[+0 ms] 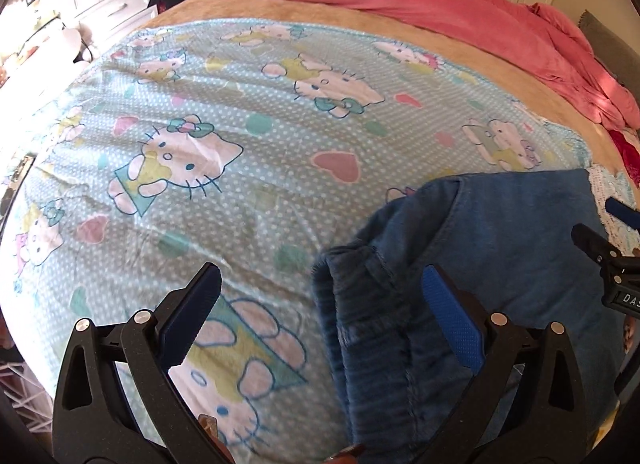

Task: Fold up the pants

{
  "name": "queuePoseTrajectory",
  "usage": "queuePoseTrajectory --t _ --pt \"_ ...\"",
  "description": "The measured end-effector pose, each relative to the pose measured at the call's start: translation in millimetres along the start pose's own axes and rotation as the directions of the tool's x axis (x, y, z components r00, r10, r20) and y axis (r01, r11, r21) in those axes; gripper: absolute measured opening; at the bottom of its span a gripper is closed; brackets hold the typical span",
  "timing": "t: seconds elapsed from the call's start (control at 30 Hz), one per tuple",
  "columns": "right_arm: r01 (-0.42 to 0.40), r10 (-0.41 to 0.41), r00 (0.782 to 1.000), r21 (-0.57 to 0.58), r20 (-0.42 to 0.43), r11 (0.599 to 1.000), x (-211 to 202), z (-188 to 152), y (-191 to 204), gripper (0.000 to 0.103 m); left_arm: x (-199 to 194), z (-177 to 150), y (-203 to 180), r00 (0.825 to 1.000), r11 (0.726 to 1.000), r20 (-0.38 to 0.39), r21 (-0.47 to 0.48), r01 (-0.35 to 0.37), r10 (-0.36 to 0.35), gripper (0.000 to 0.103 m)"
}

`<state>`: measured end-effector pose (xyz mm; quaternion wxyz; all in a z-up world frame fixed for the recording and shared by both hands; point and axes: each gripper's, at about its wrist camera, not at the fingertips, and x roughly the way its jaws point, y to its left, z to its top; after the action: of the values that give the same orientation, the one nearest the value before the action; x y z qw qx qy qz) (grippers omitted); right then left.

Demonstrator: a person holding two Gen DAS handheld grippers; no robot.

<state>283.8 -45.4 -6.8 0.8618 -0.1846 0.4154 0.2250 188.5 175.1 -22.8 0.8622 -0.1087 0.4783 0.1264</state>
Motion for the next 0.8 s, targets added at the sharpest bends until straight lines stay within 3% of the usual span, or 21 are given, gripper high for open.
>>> queuePoseTrajectory --t 0.2,0.6,0.67,0.8 --pt "-0.044 0.043 0.999 -0.085 -0.017 0.995 22 19 17 0.099 16 2 -3 0.999 0.998 -0.028 0.030 0.047 -0.046 0.094" --pt "-0.061 0.046 0.996 -0.235 -0.072 0.970 58 44 34 0.099 22 4 -18 0.994 0.988 0.019 0.115 0.102 -0.105 0.093" --pt "-0.058 0.040 0.996 -0.243 -0.079 0.968 63 46 35 0.099 24 3 -21 0.994 0.985 0.017 0.138 0.106 -0.109 0.087" --pt "-0.074 0.055 0.995 -0.247 -0.085 0.966 70 50 39 0.099 33 1 -25 0.988 0.972 -0.012 0.177 0.154 -0.155 0.055"
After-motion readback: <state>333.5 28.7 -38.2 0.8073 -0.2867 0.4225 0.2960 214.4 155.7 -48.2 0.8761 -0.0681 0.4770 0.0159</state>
